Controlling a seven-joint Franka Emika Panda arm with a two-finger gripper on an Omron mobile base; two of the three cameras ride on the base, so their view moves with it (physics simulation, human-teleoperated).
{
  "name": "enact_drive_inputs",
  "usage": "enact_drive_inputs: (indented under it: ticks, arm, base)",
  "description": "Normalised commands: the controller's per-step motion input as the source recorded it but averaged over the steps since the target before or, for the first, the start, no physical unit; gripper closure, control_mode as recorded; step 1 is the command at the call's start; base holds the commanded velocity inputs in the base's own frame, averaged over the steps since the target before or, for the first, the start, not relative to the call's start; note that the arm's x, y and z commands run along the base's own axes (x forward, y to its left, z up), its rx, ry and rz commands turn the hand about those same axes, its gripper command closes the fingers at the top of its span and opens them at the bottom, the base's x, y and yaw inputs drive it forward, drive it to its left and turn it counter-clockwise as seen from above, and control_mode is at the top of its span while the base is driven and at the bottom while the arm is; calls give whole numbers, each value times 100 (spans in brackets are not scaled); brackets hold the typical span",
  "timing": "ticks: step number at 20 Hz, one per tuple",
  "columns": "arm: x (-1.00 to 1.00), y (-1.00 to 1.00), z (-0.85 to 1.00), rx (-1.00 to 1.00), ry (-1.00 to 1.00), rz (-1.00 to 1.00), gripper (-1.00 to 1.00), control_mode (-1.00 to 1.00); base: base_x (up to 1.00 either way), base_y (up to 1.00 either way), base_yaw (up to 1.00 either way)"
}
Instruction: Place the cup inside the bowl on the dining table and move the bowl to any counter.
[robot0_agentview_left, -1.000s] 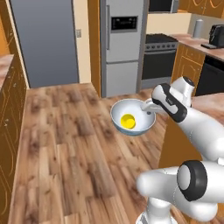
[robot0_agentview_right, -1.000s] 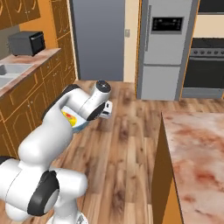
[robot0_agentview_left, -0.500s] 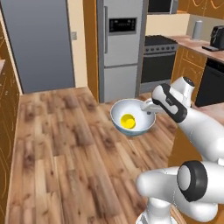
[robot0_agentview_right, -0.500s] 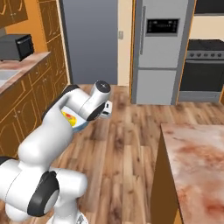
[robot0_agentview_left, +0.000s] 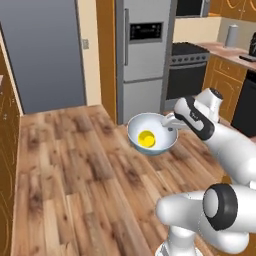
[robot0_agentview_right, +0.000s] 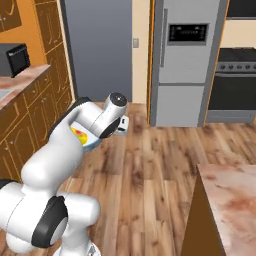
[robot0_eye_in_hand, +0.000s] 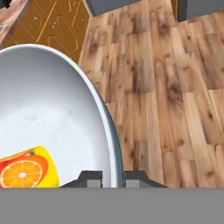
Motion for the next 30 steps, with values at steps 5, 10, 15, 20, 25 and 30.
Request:
enact_drive_inputs:
  ticks: [5,10,15,20,25,30]
  arm:
    - [0,0,0,0,0,0,100,100]
    - [0,0,0,0,0,0,100,100]
    - [0,0,0,0,0,0,100,100]
    - [0,0,0,0,0,0,100,100]
    - [0,0,0,0,0,0,100,100]
    - [0,0,0,0,0,0,100,100]
  base:
    - [26,81,13]
    - [7,75,24]
    - [0,64,24]
    - [0,33,23]
    - [-3,4,32]
    - [-23,3,31]
